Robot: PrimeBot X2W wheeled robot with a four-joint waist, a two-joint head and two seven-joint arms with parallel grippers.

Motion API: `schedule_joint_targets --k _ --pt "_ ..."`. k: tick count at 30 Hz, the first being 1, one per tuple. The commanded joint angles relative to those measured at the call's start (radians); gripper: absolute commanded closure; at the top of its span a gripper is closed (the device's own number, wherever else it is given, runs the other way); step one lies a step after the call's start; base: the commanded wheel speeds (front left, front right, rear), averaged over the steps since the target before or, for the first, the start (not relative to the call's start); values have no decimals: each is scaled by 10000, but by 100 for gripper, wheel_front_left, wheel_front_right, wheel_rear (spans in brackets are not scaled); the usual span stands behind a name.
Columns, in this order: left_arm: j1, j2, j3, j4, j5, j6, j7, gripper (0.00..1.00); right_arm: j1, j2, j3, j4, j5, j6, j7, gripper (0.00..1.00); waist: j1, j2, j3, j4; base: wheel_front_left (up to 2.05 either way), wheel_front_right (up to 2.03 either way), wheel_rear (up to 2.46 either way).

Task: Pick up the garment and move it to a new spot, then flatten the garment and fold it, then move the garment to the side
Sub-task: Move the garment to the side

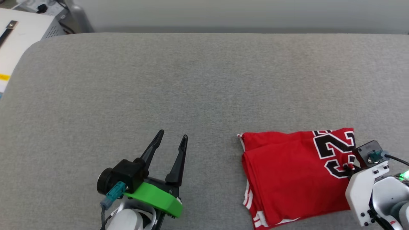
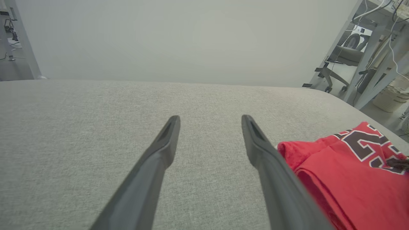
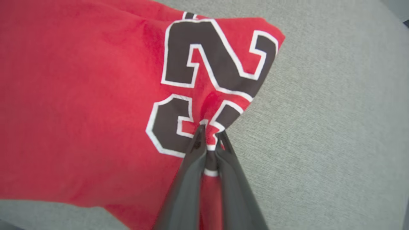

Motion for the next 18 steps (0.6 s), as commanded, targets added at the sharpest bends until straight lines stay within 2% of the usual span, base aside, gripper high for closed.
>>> schedule_joint_targets --k 1,2,7,13,18 --pt "-136 28 -97 -95 90 -55 -59 0 -246 -358 47 -123 -155 -11 65 100 0 -1 205 -884 0 0 0" --pt "-254 46 -271 -153 125 -55 -59 0 -431 -929 179 -240 -230 -11 129 100 0 -1 405 -1279 0 0 0" --pt "-594 236 -671 -289 192 -55 -59 0 -926 -2304 413 -103 -151 -11 157 100 0 -1 1034 -2279 0 0 0" --pt "-1028 562 -941 -571 310 -55 -5 0 -1492 -3353 179 869 -85 -11 -451 100 0 -1 1885 -3143 0 0 0" --pt "-1457 915 -962 -1372 467 -50 422 0 -2199 -3621 -292 2143 -175 -11 -1401 100 0 -1 2804 -3573 0 0 0"
